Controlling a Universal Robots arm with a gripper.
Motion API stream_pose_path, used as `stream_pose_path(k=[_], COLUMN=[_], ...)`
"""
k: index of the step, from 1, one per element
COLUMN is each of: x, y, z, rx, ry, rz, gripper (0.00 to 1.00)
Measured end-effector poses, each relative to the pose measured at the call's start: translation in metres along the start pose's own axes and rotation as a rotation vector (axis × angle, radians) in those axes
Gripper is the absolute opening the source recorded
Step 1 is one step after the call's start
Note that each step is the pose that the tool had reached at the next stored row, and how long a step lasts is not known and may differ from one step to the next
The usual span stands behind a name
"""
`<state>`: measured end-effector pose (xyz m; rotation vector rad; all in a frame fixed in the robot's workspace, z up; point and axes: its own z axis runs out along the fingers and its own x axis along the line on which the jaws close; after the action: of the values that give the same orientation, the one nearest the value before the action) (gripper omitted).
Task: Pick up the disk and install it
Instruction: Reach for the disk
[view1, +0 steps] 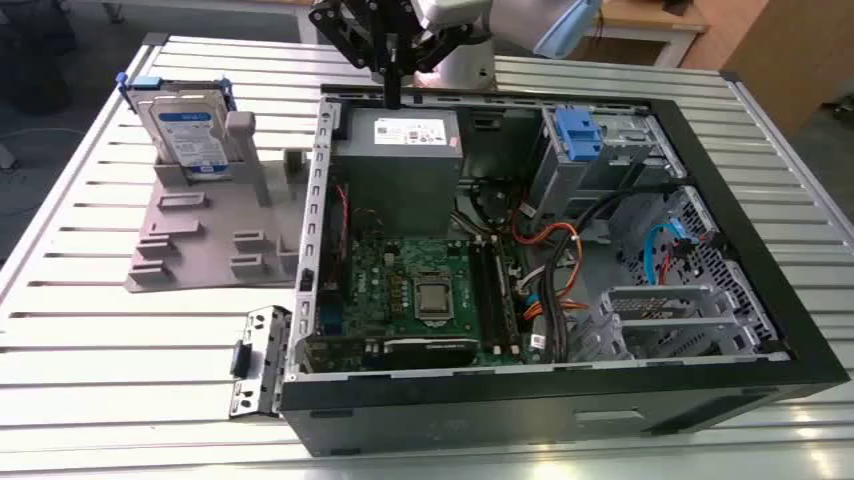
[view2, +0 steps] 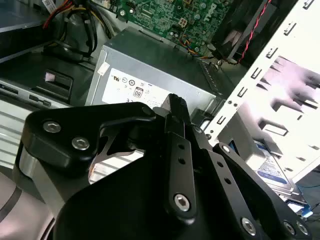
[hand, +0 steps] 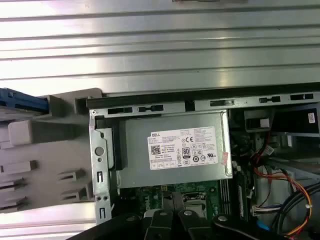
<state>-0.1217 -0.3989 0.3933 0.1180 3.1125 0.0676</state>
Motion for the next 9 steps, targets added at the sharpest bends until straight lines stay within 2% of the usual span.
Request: stream_pose_path(k=[6,9], x=[0.0001,0.003], y=[0.0,-0.0003], z=[0.0,-0.0001], rx=[0.0,0.0], ry=[0.0,-0.0002], rz=[0.0,0.0], gripper=[0.1,0.1])
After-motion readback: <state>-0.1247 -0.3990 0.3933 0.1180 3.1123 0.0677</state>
